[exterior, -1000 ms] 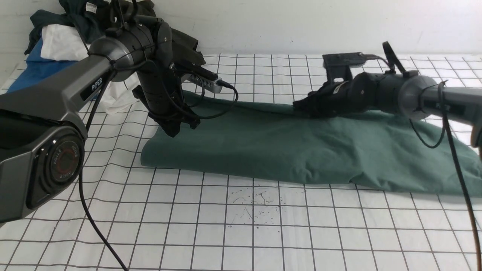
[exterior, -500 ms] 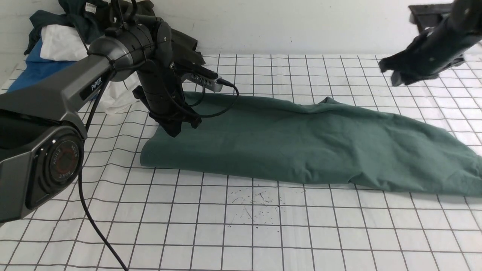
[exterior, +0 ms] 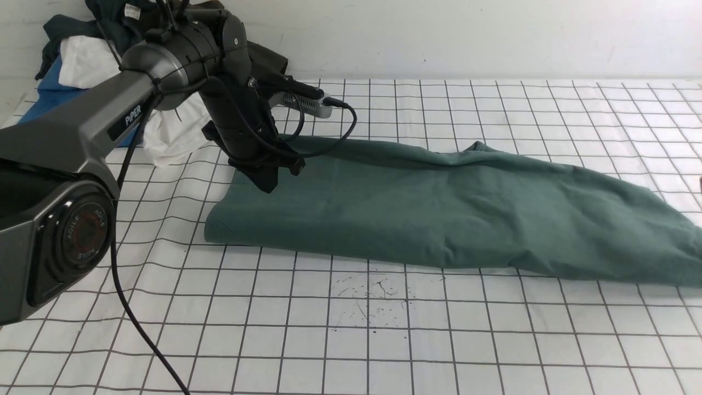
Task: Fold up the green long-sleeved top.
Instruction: Use the right arm to clamp the right edge of the fabric, then use the right arm to drag the right edge of the fabric to the left and folds it over the left edge
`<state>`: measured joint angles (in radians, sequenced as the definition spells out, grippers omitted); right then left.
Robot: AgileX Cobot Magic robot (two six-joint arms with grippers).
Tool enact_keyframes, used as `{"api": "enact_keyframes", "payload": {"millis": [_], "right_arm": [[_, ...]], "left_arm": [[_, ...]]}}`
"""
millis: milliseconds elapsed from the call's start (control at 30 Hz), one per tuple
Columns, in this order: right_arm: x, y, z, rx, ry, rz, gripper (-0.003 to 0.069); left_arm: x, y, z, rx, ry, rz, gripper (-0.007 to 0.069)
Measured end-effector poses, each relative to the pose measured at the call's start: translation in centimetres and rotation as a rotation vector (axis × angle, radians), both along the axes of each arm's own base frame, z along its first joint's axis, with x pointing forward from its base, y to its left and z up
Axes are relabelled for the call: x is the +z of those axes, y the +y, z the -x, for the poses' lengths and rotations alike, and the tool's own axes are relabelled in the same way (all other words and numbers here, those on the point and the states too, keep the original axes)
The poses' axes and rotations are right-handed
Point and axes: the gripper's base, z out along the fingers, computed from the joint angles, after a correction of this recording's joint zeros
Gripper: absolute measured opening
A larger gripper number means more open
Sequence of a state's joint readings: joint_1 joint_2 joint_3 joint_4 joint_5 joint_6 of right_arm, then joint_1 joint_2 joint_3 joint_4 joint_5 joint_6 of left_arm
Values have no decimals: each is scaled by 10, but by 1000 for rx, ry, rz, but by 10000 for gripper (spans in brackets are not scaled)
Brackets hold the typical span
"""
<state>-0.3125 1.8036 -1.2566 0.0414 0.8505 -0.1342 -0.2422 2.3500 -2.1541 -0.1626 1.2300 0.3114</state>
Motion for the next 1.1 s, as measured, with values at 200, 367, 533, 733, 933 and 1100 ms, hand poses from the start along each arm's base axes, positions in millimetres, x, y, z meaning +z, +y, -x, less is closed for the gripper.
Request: {"api": "enact_keyframes", "payload": {"millis": [200,367,533,733,933,1100], "right_arm": [[-50,-9,-9,-91,61,-51,561],[-66,-1,-17,-73,76,-61,631],[-65,12,-24,-15,65,-30,530],[-58,18,-26,20,72,-9,252],[1,13,-16,63,-16,133,9],[76,6,0,26,-154,287,6]], "left_arm": [[0,0,0,0,1,3,-8],[0,0,0,1,1,3,-8],[0,0,0,1,1,5,-8],[4,0,1,1,-7,4,-8],[42,3,8,1,-83,20,-8],[92,6,24,-1,-180,44,-8]]}}
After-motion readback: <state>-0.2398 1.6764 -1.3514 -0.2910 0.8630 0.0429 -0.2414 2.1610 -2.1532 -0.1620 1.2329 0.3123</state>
